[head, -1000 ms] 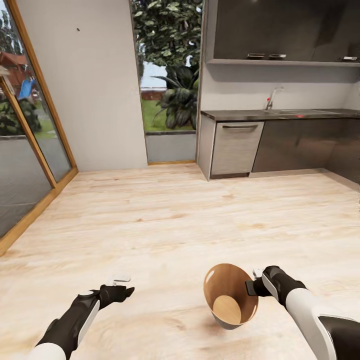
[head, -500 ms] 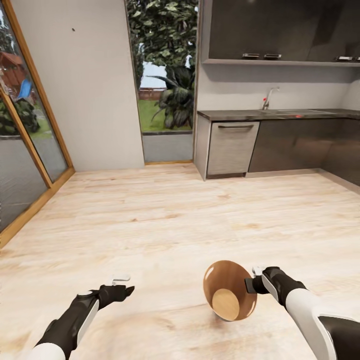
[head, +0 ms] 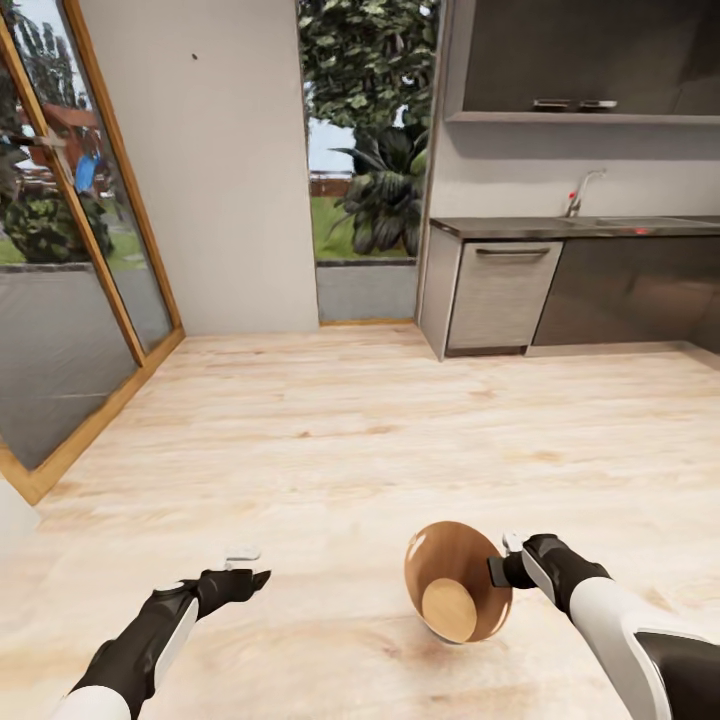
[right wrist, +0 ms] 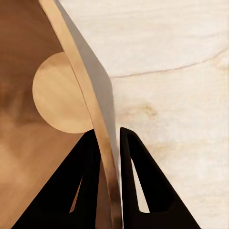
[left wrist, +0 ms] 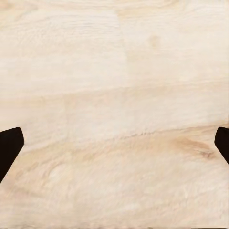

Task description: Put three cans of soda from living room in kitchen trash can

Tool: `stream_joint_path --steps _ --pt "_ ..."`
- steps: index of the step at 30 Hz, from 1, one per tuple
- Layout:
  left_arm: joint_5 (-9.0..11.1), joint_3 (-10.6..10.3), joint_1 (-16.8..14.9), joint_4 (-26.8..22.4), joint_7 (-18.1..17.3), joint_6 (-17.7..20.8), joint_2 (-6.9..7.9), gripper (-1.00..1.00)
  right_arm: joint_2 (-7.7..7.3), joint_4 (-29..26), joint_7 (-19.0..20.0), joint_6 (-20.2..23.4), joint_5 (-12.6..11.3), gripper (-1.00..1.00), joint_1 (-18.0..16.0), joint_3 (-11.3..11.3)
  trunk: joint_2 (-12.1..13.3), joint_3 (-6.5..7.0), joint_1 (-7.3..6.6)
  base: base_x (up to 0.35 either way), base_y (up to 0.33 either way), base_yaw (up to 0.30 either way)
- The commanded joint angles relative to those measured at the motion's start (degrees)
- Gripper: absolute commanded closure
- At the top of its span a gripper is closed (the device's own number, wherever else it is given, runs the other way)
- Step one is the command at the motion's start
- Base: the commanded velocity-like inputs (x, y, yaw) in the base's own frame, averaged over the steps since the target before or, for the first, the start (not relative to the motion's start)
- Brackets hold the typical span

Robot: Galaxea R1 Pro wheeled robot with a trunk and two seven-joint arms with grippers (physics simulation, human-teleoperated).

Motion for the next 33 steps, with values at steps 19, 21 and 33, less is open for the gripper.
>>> stream_joint_path --steps 19,21,33 --pt "0.1 -0.1 0.0 0.0 0.1 -0.2 0.00 -1.00 0.24 0.0 0.2 0.0 -0.5 1.00 0.0 -0.3 0.0 -0.67 -0.01 -0.019 0.067 0.218" --pt "0.1 -0.1 0.0 0.0 0.1 -0.2 0.00 -1.00 0.26 0.0 0.2 0.0 -0.5 1.00 0.0 -0.3 0.0 -0.73 -0.01 0.000 0.001 0.225" --pt "-0.2 -0.1 0.0 0.1 0.3 0.4 -0.14 -1.00 1.32 -0.4 0.2 0.0 -0.5 1.00 0.0 1.1 2.8 0.18 -1.54 0.000 0.000 0.225"
